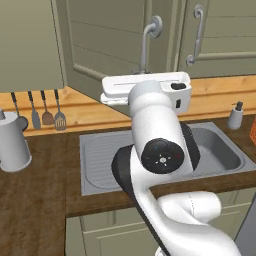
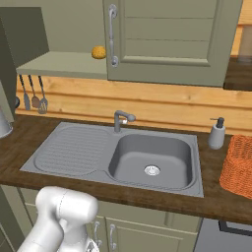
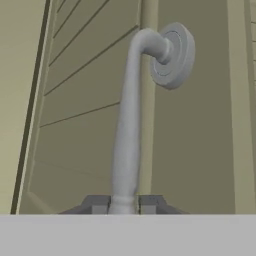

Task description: Open the cabinet, pick up the bread from the cabinet and place it in the basket. Then move the basket to the dining counter.

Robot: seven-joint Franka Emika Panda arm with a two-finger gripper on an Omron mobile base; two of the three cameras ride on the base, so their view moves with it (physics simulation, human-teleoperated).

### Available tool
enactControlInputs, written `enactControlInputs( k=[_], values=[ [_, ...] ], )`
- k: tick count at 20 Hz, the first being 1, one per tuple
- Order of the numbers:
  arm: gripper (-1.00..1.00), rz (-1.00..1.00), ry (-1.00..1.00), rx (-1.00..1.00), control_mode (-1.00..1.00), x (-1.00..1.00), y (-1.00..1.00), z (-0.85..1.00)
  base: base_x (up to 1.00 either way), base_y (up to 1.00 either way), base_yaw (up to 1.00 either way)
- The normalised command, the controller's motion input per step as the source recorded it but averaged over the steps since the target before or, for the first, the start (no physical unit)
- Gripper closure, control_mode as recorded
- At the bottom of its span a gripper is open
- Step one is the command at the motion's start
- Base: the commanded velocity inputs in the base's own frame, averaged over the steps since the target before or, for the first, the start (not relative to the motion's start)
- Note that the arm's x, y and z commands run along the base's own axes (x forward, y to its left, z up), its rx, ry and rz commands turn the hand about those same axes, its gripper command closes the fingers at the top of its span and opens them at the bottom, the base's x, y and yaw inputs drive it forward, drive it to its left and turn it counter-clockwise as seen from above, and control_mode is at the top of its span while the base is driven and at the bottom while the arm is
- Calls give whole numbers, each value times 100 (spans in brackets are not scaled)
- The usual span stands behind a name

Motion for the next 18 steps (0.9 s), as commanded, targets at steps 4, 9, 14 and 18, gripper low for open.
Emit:
enactControlInputs(
  k=[4, 9, 14, 18],
  values=[
    [-100, 0, 0, 0, -100, 0, 0, 0, 0, 0, 0],
    [-100, 0, 0, 0, -100, -29, 0, 0, 0, 0, 0],
    [-100, 0, -1, 0, -100, -58, 4, 0, 0, 0, 0],
    [-100, 0, 0, 0, -100, -62, -2, 0, 0, 0, 0]
  ],
)
